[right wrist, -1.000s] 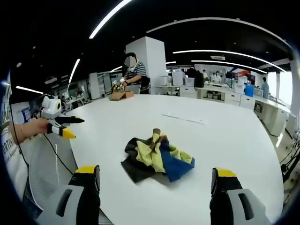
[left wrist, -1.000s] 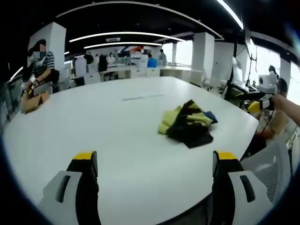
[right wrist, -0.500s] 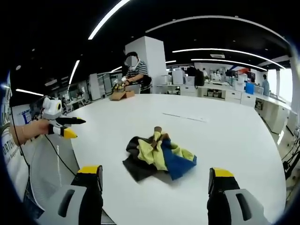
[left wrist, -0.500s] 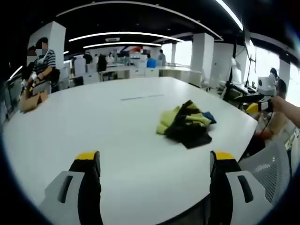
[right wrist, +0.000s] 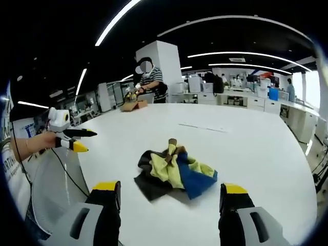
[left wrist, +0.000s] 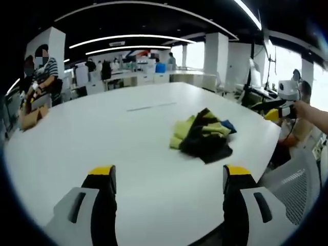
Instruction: Fold the garment on the visible template until the final outline fits inside the template.
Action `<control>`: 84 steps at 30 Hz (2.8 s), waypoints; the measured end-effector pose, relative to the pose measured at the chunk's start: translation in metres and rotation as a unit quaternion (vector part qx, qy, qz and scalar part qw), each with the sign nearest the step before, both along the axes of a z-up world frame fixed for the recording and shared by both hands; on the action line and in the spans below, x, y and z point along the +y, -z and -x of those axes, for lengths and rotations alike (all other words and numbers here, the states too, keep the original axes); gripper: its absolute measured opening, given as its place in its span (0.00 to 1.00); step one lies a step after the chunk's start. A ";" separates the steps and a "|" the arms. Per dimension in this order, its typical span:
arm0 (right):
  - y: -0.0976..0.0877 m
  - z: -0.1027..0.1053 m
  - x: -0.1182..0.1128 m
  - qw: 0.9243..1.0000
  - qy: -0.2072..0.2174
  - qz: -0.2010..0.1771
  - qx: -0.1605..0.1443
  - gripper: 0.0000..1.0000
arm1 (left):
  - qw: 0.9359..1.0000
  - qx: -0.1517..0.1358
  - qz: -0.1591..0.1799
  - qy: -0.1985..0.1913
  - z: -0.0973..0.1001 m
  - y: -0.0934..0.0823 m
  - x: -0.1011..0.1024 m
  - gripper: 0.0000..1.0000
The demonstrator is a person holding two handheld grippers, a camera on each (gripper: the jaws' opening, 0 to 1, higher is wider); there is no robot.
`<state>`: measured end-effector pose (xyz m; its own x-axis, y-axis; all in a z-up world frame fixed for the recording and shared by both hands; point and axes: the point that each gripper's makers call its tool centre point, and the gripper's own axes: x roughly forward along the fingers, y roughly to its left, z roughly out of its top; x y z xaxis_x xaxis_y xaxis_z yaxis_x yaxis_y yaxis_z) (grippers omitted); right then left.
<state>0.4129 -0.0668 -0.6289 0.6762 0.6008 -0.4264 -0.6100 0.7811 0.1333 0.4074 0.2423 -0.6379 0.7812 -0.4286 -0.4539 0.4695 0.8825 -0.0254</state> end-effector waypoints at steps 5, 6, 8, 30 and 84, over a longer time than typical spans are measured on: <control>0.003 -0.009 0.009 1.000 -0.016 0.001 0.004 0.67 | 1.000 0.001 0.007 0.022 -0.009 0.001 -0.009 0.76; 0.004 -0.011 0.011 1.000 -0.020 0.001 0.004 0.65 | 1.000 -0.002 0.005 0.026 -0.012 0.000 -0.011 0.74; 0.006 -0.015 0.015 1.000 -0.025 0.002 0.006 0.62 | 0.999 -0.004 0.003 0.033 -0.018 -0.001 -0.014 0.70; 0.046 -0.059 0.035 0.997 -0.053 0.010 0.052 0.44 | 0.995 0.032 -0.013 0.091 -0.074 0.035 -0.057 0.40; 0.098 -0.083 0.028 0.994 -0.018 0.048 0.101 0.05 | 0.972 0.141 -0.054 0.177 -0.113 0.115 -0.125 0.05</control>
